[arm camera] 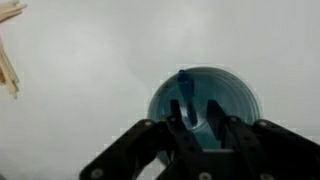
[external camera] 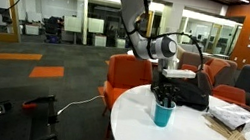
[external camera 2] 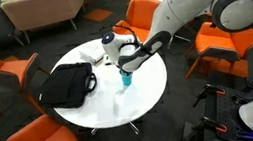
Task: Take the blue pen out of the light blue cup
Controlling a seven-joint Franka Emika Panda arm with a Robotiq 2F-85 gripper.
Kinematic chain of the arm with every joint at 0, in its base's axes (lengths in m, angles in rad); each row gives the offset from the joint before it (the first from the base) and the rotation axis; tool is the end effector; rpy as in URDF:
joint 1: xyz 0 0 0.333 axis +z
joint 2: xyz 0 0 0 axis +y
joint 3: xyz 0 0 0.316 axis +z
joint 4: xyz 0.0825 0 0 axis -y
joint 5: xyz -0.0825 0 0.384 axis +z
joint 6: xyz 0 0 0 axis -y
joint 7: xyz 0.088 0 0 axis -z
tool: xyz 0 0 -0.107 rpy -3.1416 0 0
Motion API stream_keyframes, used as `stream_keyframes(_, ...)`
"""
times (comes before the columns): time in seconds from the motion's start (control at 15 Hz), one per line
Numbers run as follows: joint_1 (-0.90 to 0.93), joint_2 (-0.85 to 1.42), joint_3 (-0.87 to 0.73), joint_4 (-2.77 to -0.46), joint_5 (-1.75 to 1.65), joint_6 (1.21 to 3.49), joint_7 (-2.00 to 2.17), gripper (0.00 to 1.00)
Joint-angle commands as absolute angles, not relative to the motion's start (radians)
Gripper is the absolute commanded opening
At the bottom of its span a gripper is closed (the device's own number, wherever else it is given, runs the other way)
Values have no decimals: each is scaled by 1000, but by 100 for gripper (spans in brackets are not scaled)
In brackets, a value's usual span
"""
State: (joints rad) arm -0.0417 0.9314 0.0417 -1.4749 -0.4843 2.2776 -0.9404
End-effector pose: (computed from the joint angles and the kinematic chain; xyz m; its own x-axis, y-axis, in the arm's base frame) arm 0.6971 -0.0156 0.1104 0.2883 0.8999 -0.3273 0.9551 -0.2947 0.0311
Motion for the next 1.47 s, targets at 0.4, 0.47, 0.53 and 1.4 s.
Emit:
stream_keyframes(0.4, -26, 975, 15, -1417, -527, 2267, -994, 6)
stream_keyframes(0.47, -26, 976, 15, -1415, -528, 2268, -998, 3)
stream_keyframes(0.53, -26, 975, 15, -1414, -529, 2270, -1007, 0)
stream_keyframes(1.4, 103, 735, -52, -1551, -703, 2076, -954, 0)
